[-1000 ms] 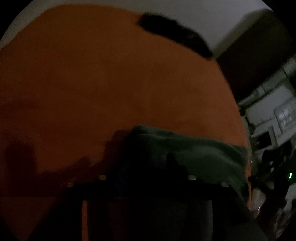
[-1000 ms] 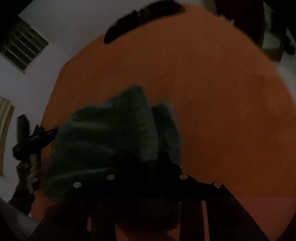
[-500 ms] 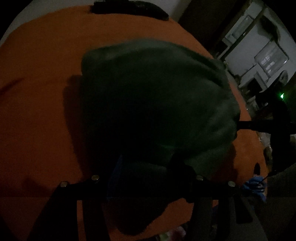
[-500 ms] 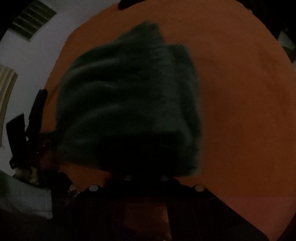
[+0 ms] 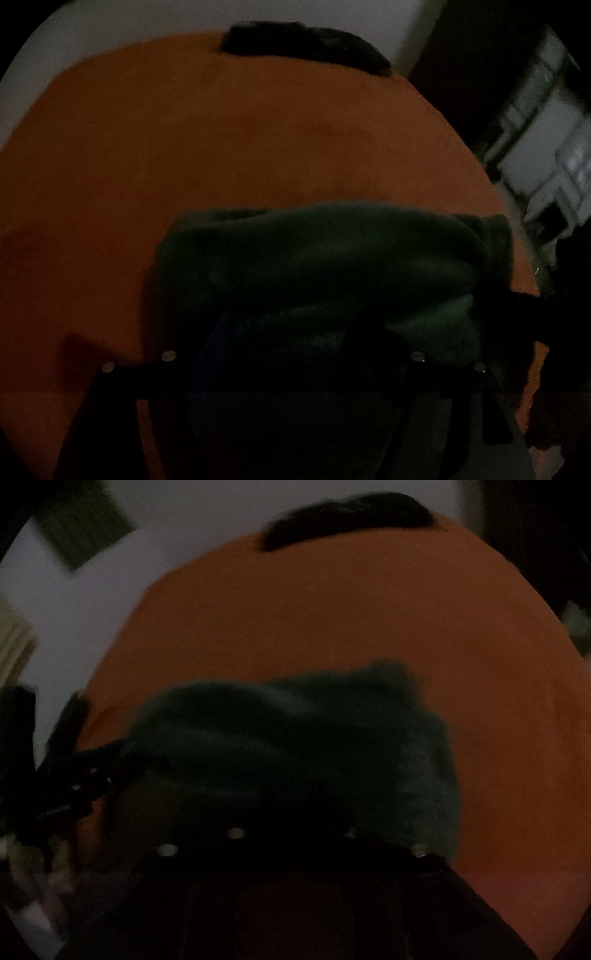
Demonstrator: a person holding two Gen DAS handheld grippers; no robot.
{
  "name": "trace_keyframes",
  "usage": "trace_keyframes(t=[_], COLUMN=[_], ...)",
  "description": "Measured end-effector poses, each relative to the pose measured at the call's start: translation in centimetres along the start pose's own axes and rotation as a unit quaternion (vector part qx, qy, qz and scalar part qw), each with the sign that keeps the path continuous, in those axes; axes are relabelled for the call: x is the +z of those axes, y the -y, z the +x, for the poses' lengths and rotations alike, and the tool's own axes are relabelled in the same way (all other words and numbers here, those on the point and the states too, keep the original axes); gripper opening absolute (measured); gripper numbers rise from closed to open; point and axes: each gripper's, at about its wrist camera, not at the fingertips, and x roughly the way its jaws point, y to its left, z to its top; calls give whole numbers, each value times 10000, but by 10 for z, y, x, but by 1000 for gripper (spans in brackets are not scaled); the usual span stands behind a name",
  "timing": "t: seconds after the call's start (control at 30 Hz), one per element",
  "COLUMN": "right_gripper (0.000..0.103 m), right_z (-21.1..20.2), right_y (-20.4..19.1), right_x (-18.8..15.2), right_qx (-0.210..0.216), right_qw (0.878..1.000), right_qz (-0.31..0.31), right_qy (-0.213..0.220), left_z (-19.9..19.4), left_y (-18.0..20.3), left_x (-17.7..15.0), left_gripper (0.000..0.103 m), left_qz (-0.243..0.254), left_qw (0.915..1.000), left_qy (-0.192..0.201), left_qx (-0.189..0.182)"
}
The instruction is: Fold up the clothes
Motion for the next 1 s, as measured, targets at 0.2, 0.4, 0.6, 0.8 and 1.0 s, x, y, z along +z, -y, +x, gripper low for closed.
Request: trace_keyframes(t=[0.2, 0.4, 0.6, 0.8, 1.0], right_gripper=[2, 7, 0, 0, 30], right_z=[-25, -37, -32, -55, -78], right_y=[15, 8, 36, 23, 9], right_x=[-6, 16, 20, 18, 16], right_qx=[353, 202, 114, 406, 696], right_qw=[9982, 9991, 9990, 9991, 9954], right_qz=[486, 141, 407, -75, -556], right_qy=[91, 355, 140, -108, -356], left_z=[-25, 14, 7, -13, -23], left_y=[22, 30, 7, -49, -84], left_x=[16, 27, 23, 30, 16], left_gripper=[76, 77, 80, 81, 81], left_qz=[135, -159, -813, -1176, -1372], left_qw=[9994, 9990, 9931, 9930, 9857], left_qy=[321, 397, 827, 139, -681], left_qx=[70, 140, 140, -17, -705])
